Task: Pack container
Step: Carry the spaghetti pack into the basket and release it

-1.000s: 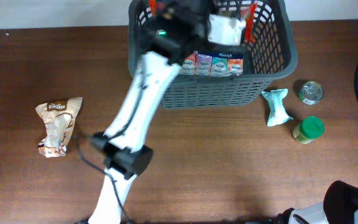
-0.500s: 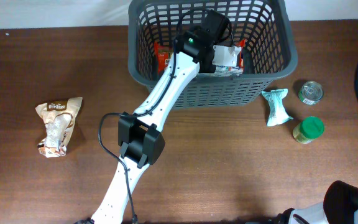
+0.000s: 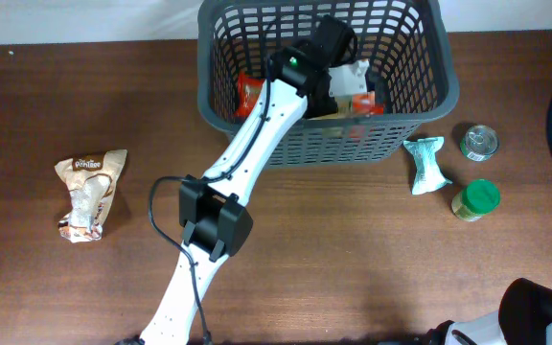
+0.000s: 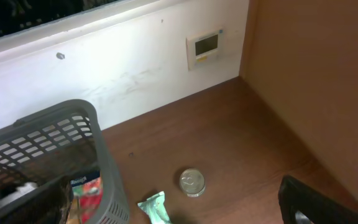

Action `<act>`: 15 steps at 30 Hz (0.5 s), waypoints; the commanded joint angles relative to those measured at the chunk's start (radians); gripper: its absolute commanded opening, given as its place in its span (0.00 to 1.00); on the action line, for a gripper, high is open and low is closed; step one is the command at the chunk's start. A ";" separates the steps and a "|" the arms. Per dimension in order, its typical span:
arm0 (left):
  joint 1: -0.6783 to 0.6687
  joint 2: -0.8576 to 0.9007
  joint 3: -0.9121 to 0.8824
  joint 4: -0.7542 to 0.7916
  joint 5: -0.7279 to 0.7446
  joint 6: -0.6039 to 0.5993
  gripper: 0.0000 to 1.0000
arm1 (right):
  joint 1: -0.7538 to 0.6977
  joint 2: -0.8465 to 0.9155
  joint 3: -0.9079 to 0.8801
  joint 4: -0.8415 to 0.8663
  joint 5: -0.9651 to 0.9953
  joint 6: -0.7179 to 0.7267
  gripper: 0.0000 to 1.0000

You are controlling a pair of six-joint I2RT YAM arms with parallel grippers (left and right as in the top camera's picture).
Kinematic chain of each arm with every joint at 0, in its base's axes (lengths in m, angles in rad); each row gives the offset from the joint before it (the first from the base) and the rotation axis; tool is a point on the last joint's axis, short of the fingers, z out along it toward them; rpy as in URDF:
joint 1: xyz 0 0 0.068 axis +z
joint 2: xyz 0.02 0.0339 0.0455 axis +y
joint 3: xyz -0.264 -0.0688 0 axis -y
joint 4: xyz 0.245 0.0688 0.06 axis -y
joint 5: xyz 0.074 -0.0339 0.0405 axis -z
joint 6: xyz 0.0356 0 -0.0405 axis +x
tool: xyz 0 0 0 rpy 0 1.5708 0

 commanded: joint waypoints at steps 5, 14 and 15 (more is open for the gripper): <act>0.016 -0.223 0.145 -0.012 -0.096 -0.214 0.67 | -0.007 0.005 -0.001 0.003 0.008 0.000 0.99; 0.195 -0.423 0.184 -0.176 -0.218 -0.393 0.65 | -0.007 0.005 -0.001 0.003 0.008 0.000 0.99; 0.249 -0.433 0.184 -0.214 -0.217 -0.444 0.65 | -0.007 0.005 -0.001 0.003 0.008 0.000 0.99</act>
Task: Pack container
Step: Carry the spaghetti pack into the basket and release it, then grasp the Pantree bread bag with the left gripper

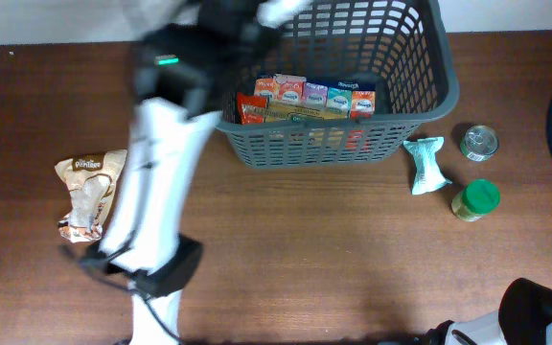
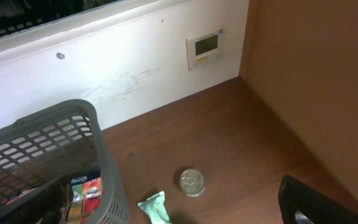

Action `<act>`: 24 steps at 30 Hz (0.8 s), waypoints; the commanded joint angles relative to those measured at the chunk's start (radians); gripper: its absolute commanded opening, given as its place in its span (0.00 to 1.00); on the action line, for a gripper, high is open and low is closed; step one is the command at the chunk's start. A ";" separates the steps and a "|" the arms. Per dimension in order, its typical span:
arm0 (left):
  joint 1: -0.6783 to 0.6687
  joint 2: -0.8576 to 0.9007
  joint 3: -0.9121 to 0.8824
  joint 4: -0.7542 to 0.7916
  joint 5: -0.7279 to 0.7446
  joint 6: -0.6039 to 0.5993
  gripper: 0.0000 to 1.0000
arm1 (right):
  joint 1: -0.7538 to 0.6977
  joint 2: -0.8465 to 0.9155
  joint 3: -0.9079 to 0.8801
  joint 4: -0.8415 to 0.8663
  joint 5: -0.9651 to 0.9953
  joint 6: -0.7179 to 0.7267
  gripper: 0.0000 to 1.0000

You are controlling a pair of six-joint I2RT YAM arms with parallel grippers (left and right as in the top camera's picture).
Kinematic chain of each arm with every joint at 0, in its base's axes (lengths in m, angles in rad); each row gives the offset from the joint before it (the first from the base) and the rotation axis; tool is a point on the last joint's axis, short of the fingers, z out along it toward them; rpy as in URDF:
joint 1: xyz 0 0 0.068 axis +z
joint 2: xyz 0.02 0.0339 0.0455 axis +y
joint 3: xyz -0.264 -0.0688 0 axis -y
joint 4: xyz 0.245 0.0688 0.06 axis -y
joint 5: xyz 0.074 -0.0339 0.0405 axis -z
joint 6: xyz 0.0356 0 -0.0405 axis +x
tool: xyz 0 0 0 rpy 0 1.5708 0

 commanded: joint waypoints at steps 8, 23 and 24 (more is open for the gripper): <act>0.441 0.000 -0.030 -0.314 0.117 -0.259 0.66 | -0.007 0.005 -0.001 0.003 0.008 0.000 0.99; 0.788 0.045 -0.706 -0.269 0.292 -0.295 0.64 | -0.007 0.005 -0.001 0.003 0.008 0.000 0.99; 0.800 0.045 -0.741 -0.245 0.292 -0.295 0.64 | -0.007 0.005 -0.001 0.003 0.008 0.000 0.99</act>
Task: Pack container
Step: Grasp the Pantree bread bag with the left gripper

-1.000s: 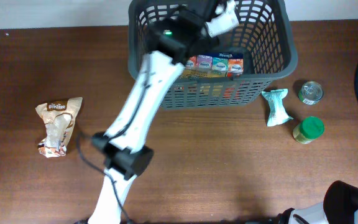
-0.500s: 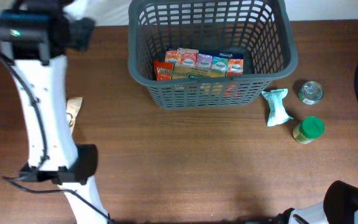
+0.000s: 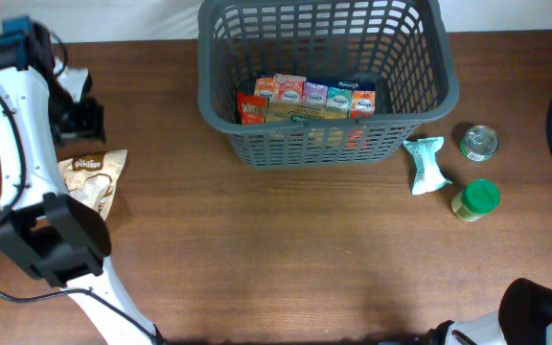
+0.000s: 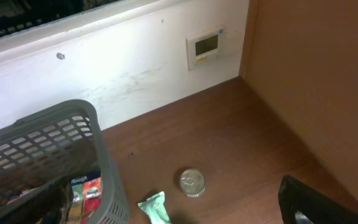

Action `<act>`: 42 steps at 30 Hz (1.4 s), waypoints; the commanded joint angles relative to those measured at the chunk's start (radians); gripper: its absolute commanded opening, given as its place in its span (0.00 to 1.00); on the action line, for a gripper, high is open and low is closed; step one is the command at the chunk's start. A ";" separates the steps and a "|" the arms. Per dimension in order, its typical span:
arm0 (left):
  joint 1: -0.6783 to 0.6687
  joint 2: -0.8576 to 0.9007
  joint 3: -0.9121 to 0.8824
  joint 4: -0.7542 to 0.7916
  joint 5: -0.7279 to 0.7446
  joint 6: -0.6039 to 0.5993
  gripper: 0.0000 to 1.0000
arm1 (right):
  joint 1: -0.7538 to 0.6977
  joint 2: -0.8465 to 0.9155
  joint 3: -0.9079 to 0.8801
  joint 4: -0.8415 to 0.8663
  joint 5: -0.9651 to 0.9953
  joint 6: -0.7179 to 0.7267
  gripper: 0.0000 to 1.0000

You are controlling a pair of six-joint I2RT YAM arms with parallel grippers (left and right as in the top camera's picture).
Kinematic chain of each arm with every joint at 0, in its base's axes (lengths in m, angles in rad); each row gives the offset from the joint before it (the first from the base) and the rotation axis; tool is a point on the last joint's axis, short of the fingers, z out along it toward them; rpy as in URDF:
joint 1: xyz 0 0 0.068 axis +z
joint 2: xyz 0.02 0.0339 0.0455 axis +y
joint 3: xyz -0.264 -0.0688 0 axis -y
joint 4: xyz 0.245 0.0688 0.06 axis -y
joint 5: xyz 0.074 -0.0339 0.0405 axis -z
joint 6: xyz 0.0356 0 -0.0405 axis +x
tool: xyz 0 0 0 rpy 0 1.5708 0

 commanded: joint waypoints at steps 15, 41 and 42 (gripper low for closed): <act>0.136 0.042 -0.414 0.334 0.002 0.143 0.63 | -0.007 0.005 -0.001 0.003 0.008 0.001 0.99; 0.214 0.185 -0.525 0.406 0.123 0.098 0.14 | -0.007 0.005 -0.001 0.003 0.008 0.001 0.99; 0.214 0.185 -0.525 0.405 0.123 0.091 0.02 | -0.007 0.005 -0.001 0.003 0.008 0.001 0.99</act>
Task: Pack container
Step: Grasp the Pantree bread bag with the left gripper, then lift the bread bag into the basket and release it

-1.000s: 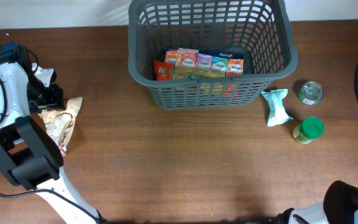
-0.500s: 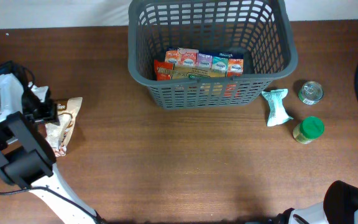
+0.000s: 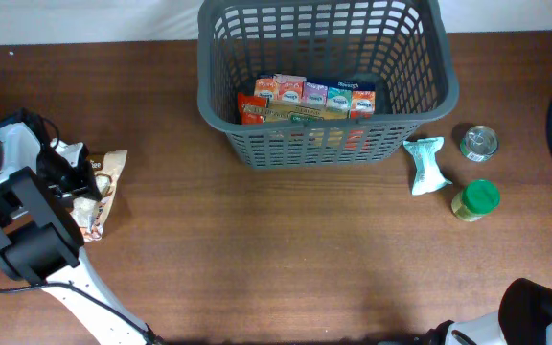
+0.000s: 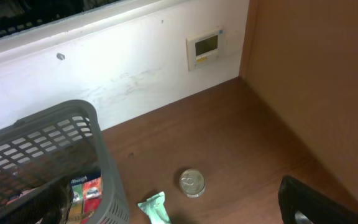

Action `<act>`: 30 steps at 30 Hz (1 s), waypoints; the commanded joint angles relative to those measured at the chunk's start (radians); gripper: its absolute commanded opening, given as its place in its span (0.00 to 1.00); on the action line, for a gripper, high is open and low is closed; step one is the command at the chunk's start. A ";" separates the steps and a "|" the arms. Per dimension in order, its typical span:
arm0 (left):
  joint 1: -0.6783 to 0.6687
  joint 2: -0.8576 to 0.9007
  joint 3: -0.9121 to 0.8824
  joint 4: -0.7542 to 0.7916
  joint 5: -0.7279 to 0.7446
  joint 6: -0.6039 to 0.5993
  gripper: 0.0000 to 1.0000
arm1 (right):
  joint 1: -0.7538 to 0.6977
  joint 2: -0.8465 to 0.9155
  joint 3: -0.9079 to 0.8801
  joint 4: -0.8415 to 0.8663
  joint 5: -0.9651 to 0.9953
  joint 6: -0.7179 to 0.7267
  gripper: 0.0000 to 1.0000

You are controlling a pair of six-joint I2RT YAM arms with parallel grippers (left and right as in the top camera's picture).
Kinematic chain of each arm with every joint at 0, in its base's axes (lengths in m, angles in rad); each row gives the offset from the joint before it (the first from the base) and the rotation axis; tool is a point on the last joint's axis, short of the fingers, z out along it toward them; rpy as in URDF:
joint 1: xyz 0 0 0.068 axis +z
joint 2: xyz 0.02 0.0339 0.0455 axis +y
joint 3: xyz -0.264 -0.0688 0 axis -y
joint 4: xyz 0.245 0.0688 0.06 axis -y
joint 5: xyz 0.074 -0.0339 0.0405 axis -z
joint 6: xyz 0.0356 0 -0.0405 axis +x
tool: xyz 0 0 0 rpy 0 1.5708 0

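Observation:
A grey plastic basket [image 3: 448,91] stands at the back middle of the table, with a row of colourful small cartons [image 3: 310,99] lying inside. At the far left lies a brown snack bag [image 3: 102,199]. My left gripper [image 3: 73,174] is down at the bag's upper left end; how its fingers stand is hidden. In the right wrist view, my right gripper [image 4: 173,214] hangs high over the table's right side. Its dark fingers [image 4: 309,202] are far apart with nothing between them.
Right of the basket lie a pale green sachet [image 3: 425,165], a tin can [image 3: 479,142] and a green-lidded jar [image 3: 475,199]. The sachet [image 4: 154,208] and the can [image 4: 192,182] also show in the right wrist view. A white wall runs behind the table.
My left gripper was at the table's far left back, beyond the snack bag. Now it is nearer and down against the bag's upper end. The right arm has not moved.
My left gripper was first inside the basket over the cartons. Then the arm was out and to the left, with the cartons left lying in the basket. After that it stood at the far left back, and now it is at the snack bag.

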 commanded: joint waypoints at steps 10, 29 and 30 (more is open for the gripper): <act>-0.007 0.050 0.426 -0.254 0.275 0.008 0.02 | -0.006 0.014 -0.002 0.003 0.008 0.000 0.99; -0.648 -0.055 1.383 -0.152 0.389 0.396 0.02 | -0.006 0.019 -0.002 0.003 0.008 0.000 0.99; -0.696 -0.053 1.377 -0.152 0.334 0.441 0.02 | -0.006 0.019 -0.003 0.003 0.008 0.000 0.99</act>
